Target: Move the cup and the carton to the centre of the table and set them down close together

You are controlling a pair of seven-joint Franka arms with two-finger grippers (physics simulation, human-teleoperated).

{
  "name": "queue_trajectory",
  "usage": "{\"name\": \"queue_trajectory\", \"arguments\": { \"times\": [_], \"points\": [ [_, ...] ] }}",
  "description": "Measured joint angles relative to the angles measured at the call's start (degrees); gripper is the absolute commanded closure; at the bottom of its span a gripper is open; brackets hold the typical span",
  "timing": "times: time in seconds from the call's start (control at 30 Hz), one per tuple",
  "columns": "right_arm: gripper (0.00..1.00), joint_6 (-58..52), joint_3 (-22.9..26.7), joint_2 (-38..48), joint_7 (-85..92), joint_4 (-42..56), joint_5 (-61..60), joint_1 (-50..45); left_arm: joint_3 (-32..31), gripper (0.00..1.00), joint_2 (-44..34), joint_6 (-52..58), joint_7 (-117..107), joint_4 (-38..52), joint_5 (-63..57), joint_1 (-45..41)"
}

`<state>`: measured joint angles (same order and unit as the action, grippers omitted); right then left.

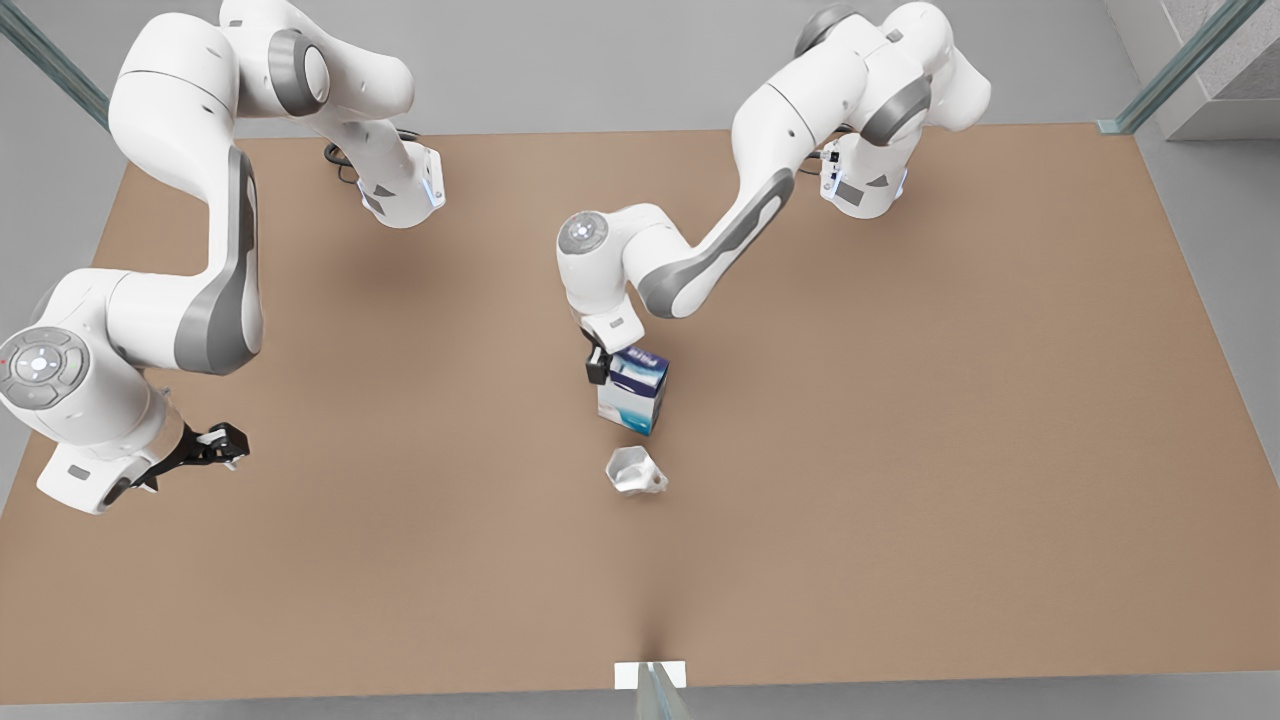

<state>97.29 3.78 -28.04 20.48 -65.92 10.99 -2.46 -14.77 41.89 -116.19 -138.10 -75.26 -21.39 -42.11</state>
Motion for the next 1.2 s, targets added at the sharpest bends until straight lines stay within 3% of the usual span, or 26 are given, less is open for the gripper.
{"name": "queue_trajectory", "arguments": {
  "times": [0.77, 0.83, 0.9, 0.97, 1.0, 1.03, 1.07, 1.13, 1.17, 1.2],
  "points": [
    [0.0, 0.1, 0.4, 0.0, 0.2, 0.1, 0.0, 0.2, 0.9, 0.01, -5.0, 6.5, 8.3, 1.8, 2.1, 0.2],
    [0.0, 0.0, 0.4, 0.0, 0.2, 0.1, 0.0, 0.6, 1.0, 0.01, -7.8, 10.0, 17.3, 1.4, 4.8, 1.8],
    [0.0, -0.3, 0.1, 0.0, -0.1, 0.0, -0.2, 0.6, 1.2, 0.01, -13.1, 15.9, 43.7, -1.0, 9.0, 8.7],
    [0.0, -0.4, -0.3, -0.4, -7.0, -0.1, -10.7, -0.1, 1.5, 0.01, -26.9, 18.3, 79.8, -13.7, 14.3, 22.0],
    [0.0, -0.3, 0.1, -0.5, -7.0, -0.2, -10.8, 0.6, 5.7, 0.0, -32.0, 24.2, 98.9, -15.1, 16.5, 28.9],
    [0.0, 0.0, 0.2, -0.7, -7.2, -0.3, -10.7, 0.5, 16.3, 0.0, -35.1, 27.8, 118.0, -15.0, 19.0, 29.4],
    [0.0, 0.0, 0.2, -0.7, -7.2, -0.3, -10.7, 0.5, 22.7, 0.0, -37.6, 29.3, 133.9, -14.7, 21.0, 32.3],
    [0.0, 0.0, 0.2, -1.0, -7.2, -0.4, -10.7, 0.5, 23.9, 0.0, -37.3, 31.2, 136.0, -12.1, 22.7, 39.5],
    [0.0, 0.1, 0.2, -1.1, -7.2, -0.4, -10.7, 0.5, 23.7, 0.0, -32.8, 32.6, 135.5, -7.9, 22.8, 38.0],
    [0.0, 0.1, 0.2, -1.1, -7.2, -0.3, -10.7, 0.5, 23.5, 0.0, -29.0, 33.6, 135.3, -4.2, 22.8, 29.5]
  ]
}}
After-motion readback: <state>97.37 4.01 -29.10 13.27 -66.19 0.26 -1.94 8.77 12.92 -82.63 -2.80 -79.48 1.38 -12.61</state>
